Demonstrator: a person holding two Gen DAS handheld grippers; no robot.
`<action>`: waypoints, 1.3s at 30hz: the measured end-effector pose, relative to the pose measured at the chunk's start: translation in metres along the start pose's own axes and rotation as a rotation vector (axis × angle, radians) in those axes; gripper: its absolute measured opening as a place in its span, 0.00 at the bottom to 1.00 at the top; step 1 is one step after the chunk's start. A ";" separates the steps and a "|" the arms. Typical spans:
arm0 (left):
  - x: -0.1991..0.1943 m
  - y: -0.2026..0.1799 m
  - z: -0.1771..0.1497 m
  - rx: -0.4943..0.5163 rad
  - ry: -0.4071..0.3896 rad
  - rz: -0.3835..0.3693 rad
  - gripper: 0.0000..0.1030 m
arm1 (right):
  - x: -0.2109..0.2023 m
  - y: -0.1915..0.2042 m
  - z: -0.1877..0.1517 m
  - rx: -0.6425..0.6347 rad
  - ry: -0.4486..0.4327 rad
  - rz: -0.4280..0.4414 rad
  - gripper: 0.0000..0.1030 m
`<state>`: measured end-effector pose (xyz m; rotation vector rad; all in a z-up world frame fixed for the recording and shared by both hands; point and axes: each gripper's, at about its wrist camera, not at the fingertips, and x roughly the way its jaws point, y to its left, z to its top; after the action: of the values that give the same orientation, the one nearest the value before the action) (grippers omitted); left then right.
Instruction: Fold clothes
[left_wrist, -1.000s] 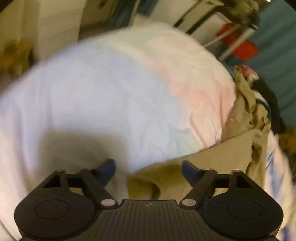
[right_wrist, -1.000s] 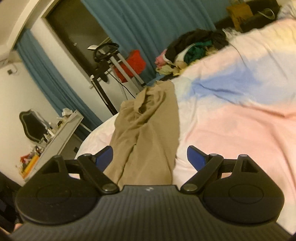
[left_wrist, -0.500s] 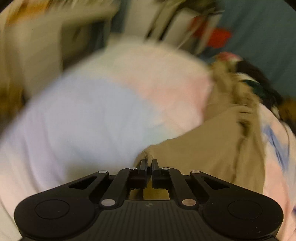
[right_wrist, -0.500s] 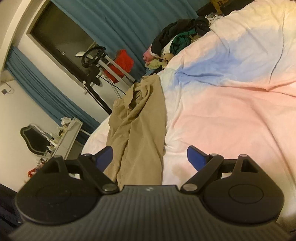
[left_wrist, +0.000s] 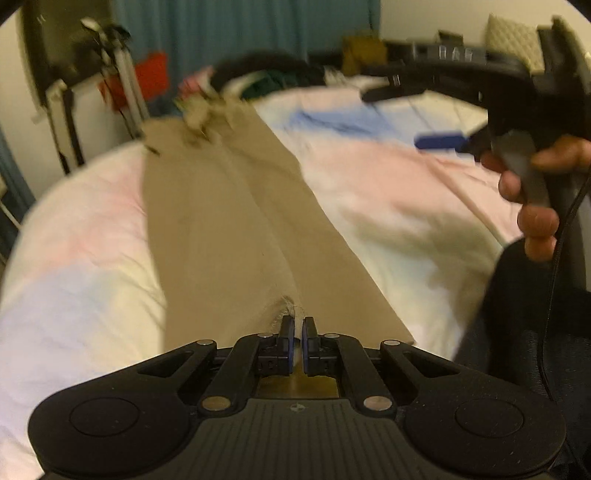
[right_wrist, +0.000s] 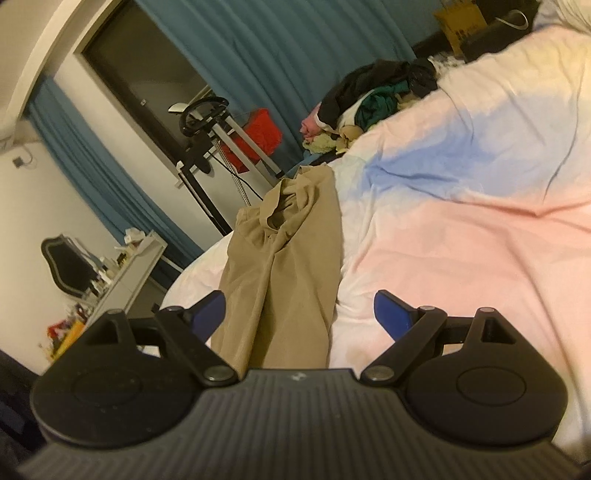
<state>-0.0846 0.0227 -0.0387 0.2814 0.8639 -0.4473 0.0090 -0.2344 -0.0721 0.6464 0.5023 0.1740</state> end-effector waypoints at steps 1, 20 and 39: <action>0.001 0.003 0.001 -0.013 0.007 -0.023 0.21 | -0.002 0.001 0.000 -0.011 -0.004 0.000 0.86; 0.020 0.088 0.040 -0.406 -0.204 0.064 0.78 | 0.037 0.029 -0.002 -0.222 0.066 0.027 0.48; 0.069 0.184 0.022 -0.762 -0.224 0.137 0.79 | 0.335 0.111 0.062 -0.428 0.141 -0.102 0.50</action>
<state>0.0584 0.1554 -0.0683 -0.4043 0.7326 0.0000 0.3303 -0.0763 -0.0931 0.1906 0.6104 0.2233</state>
